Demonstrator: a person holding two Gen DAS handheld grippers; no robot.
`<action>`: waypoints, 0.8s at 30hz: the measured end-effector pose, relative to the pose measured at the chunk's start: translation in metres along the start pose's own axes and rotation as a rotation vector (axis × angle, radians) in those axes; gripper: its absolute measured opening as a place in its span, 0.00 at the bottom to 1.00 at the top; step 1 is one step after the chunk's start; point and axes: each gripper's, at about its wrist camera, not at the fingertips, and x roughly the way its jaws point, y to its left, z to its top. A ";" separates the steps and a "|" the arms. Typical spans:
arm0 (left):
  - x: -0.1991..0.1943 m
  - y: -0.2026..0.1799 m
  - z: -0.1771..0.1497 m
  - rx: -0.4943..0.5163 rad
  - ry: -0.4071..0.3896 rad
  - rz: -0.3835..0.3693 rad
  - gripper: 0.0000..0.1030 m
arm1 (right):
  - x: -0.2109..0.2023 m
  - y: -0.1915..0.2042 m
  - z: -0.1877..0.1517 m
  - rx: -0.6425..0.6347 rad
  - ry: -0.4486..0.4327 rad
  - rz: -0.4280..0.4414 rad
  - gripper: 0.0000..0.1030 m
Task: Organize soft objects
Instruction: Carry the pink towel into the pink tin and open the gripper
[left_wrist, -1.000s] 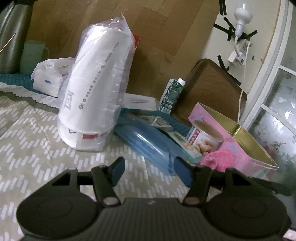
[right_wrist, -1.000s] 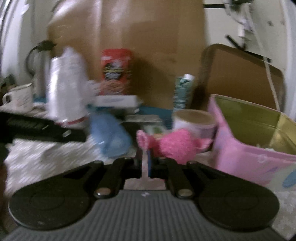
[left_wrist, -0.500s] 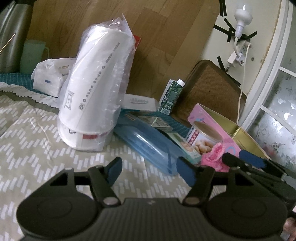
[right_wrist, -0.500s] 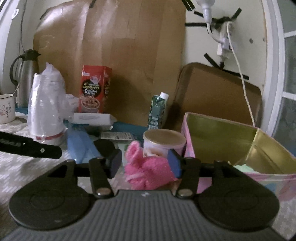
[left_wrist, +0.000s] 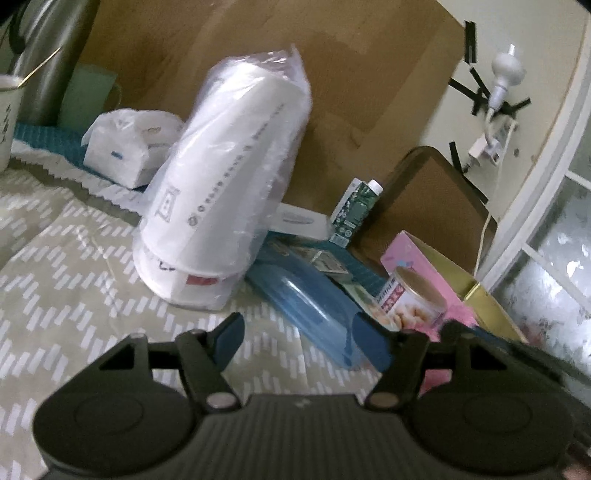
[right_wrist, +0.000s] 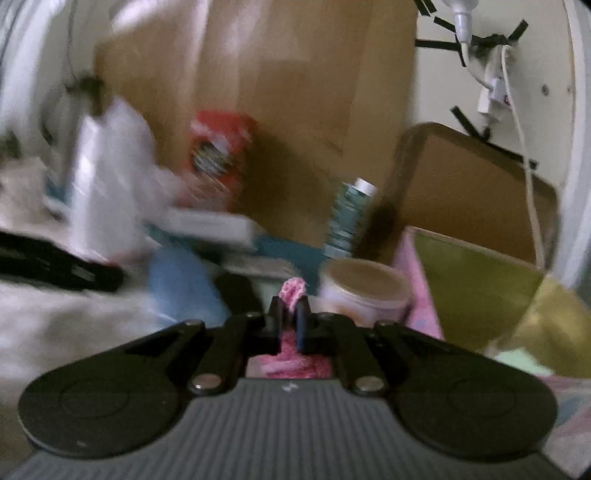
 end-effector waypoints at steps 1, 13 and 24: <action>0.000 0.002 0.000 -0.009 0.003 -0.004 0.64 | -0.012 0.003 0.001 0.025 -0.023 0.078 0.09; -0.002 -0.012 -0.004 0.061 0.038 -0.106 0.84 | -0.049 -0.037 -0.035 0.245 0.063 0.122 0.42; -0.002 -0.068 -0.040 0.188 0.259 -0.231 0.69 | -0.056 -0.018 -0.051 0.133 0.153 0.274 0.71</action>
